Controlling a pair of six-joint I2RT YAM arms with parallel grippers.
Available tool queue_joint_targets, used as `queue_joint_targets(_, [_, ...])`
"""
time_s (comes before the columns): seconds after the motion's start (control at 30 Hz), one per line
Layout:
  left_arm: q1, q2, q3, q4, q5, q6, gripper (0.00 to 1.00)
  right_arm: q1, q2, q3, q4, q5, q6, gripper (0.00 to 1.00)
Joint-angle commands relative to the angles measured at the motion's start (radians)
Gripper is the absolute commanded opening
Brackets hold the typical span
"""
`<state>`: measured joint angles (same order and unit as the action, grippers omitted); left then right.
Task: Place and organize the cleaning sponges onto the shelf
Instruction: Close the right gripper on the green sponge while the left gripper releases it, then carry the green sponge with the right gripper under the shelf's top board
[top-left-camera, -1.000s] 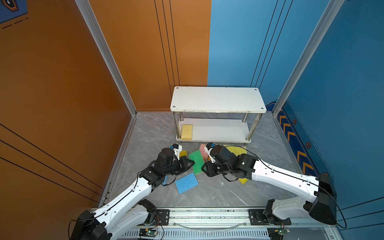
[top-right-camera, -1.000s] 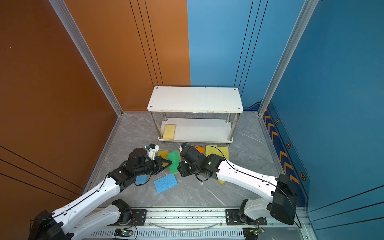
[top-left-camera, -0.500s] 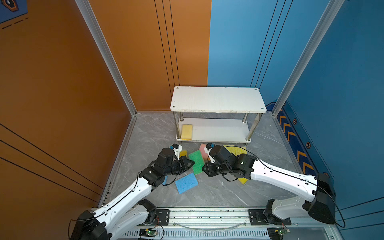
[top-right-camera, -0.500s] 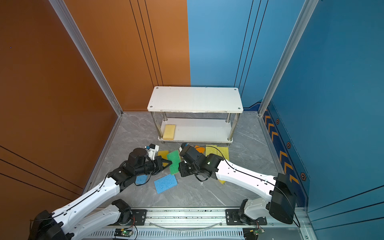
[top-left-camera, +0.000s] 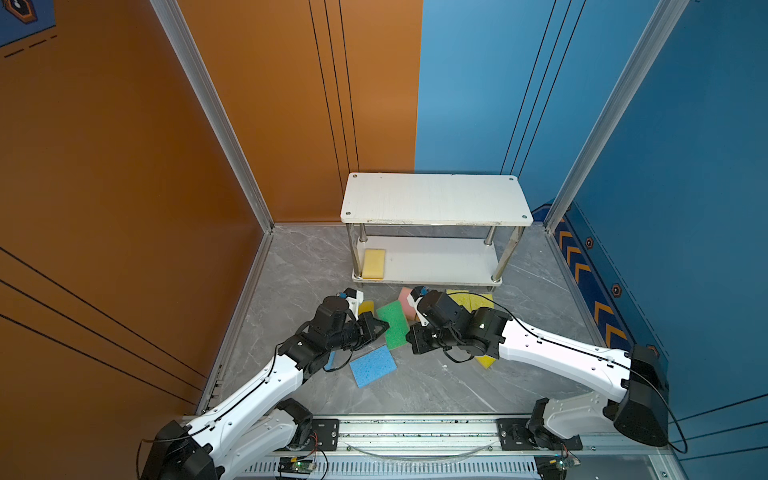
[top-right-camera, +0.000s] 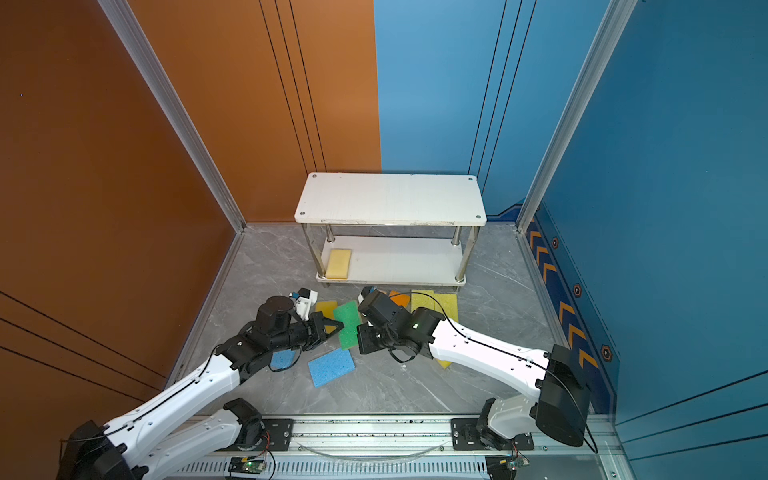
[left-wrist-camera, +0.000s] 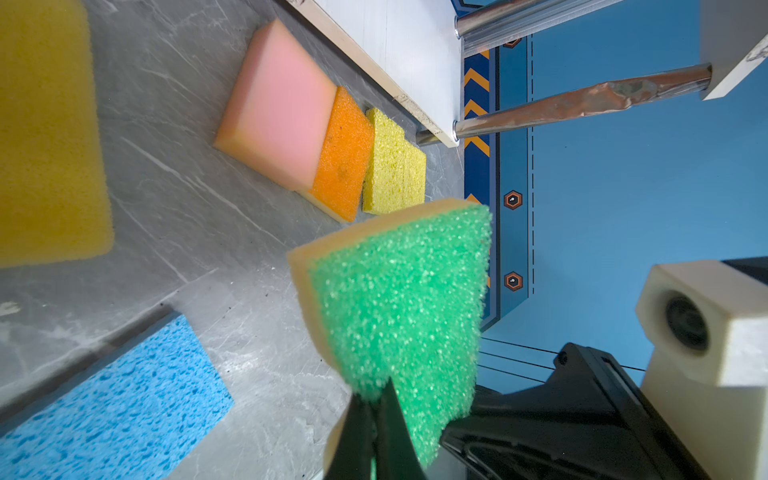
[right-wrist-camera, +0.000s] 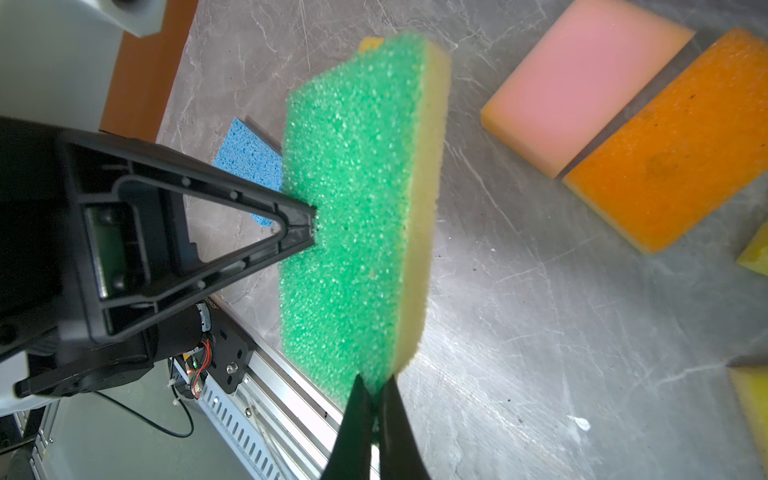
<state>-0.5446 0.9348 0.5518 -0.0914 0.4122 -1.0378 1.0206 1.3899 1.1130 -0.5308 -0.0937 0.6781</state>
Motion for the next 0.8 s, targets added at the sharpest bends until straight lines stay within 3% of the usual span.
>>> queue_joint_targets(0.0, [0.011,-0.019,0.012,-0.023,0.015,0.015,0.05,0.000,0.015,0.010,0.017,0.005,0.003,0.00])
queue_joint_targets(0.1, [0.021,-0.029,0.036,-0.079,0.007,0.045,0.40,-0.003,0.012,0.003,0.020,0.011,0.008,0.00])
queue_joint_targets(0.17, [0.031,-0.046,0.058,-0.151,-0.004,0.078,0.49,-0.012,0.007,-0.010,0.033,0.012,0.016,0.00])
queue_joint_targets(0.4, [0.094,-0.171,0.109,-0.359,-0.058,0.203,0.63,-0.097,-0.024,-0.100,0.159,-0.032,0.080,0.00])
queue_joint_targets(0.57, [0.133,-0.279,0.065,-0.413,-0.058,0.214,0.65,-0.204,-0.017,-0.158,0.307,-0.073,0.152,0.00])
queue_joint_targets(0.77, [0.161,-0.366,0.007,-0.431,-0.036,0.197,0.66,-0.312,0.063,-0.113,0.401,-0.104,0.187,0.00])
